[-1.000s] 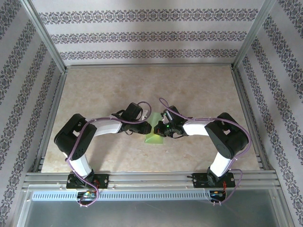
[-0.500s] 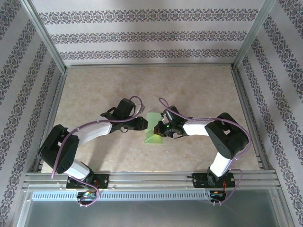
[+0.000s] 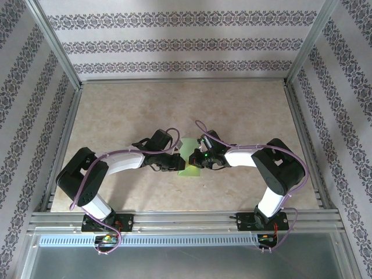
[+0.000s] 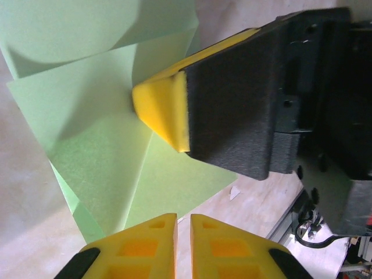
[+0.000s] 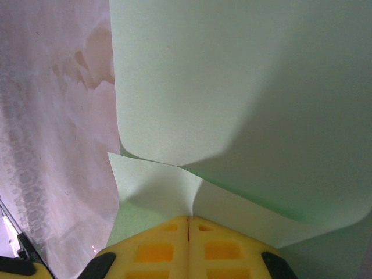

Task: Fold a paper plane with a square sheet of paper (fold left side to right side)
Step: Fold the triangle a second time at the center of the table.

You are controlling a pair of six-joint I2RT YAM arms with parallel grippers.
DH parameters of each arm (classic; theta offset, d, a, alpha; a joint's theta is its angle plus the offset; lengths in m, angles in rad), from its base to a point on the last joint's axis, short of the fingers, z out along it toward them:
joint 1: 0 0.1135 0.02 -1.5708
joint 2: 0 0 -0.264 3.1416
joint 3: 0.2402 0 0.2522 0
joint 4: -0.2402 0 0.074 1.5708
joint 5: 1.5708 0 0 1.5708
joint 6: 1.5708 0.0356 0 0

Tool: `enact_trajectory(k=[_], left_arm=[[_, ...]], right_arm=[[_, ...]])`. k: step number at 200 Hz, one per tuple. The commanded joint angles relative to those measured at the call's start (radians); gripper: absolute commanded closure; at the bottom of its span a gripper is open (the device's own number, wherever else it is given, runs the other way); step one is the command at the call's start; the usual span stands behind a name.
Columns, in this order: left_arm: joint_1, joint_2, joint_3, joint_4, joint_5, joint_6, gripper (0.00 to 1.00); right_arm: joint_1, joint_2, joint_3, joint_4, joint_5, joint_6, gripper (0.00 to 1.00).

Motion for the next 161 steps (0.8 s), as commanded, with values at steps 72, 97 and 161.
enact_trajectory(k=[72, 97, 161], left_arm=[[-0.03, 0.032, 0.001, -0.009, -0.01, 0.016, 0.87], [-0.03, 0.045, 0.003, -0.029, -0.029, 0.032, 0.87], [-0.03, 0.066, -0.01, -0.03, -0.051, 0.043, 0.87]], right_arm=[[0.012, 0.02, -0.022, -0.076, 0.031, -0.017, 1.0], [0.012, 0.019, -0.023, -0.078, 0.031, -0.018, 1.0], [0.012, 0.017, -0.024, -0.081, 0.032, -0.02, 1.0]])
